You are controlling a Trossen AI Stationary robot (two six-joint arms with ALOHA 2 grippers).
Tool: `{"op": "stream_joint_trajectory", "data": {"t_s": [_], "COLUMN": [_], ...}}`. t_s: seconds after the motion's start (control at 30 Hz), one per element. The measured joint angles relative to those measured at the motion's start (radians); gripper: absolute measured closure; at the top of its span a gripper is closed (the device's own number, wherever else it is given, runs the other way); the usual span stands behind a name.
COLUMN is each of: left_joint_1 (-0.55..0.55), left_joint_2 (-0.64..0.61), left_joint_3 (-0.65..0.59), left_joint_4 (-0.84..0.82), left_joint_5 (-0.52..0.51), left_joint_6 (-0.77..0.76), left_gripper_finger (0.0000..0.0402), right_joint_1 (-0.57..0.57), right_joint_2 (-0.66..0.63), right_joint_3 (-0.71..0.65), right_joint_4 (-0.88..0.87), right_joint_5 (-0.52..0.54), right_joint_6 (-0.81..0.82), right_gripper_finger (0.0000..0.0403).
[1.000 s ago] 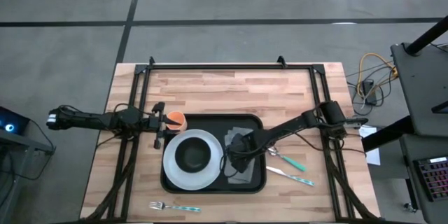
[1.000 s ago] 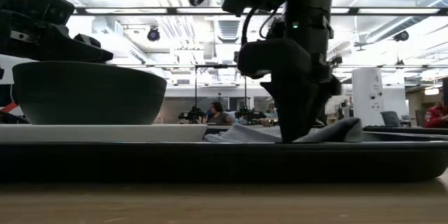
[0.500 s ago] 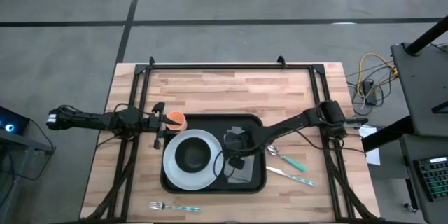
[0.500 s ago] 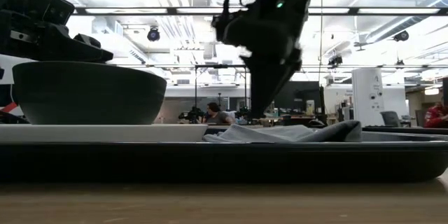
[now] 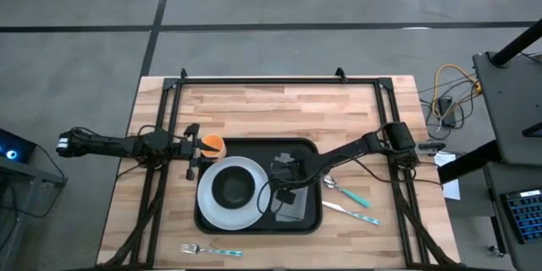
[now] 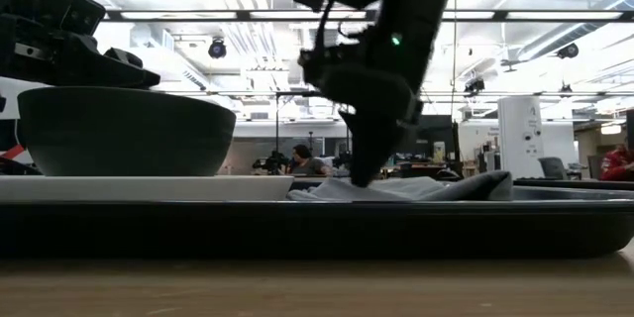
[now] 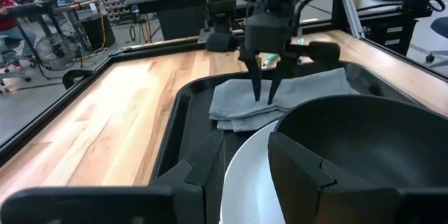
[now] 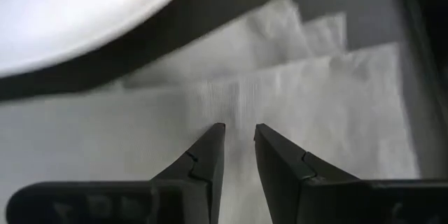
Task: Set up tray
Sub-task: Put the table napkin on the tray
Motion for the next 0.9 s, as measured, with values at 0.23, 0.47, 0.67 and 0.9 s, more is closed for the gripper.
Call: {"op": "stream_joint_trajectory", "data": {"t_s": [0.23,0.47,0.67,0.9], "left_joint_1": [0.0,0.0,0.0,0.0], "left_joint_2": [0.0,0.0,0.0,0.0], "left_joint_3": [0.0,0.0,0.0,0.0], "left_joint_4": [0.0,0.0,0.0,0.0], "left_joint_5": [0.0,0.0,0.0,0.0], "left_joint_6": [0.0,0.0,0.0,0.0], "left_gripper_finger": [0.0309,0.0309,0.0309,0.0309], "right_joint_1": [-0.002,-0.004,-0.004,-0.002], "right_joint_2": [-0.005,-0.022,-0.062,-0.051], "right_joint_3": [-0.064,-0.062,-0.043,-0.044], "right_joint_4": [0.03,0.021,0.072,0.142], "right_joint_5": [-0.075,-0.076,-0.079,-0.087], "right_joint_6": [-0.028,-0.098,-0.131,-0.177], "right_gripper_finger": [0.0333,0.0333,0.0333,0.0335]}}
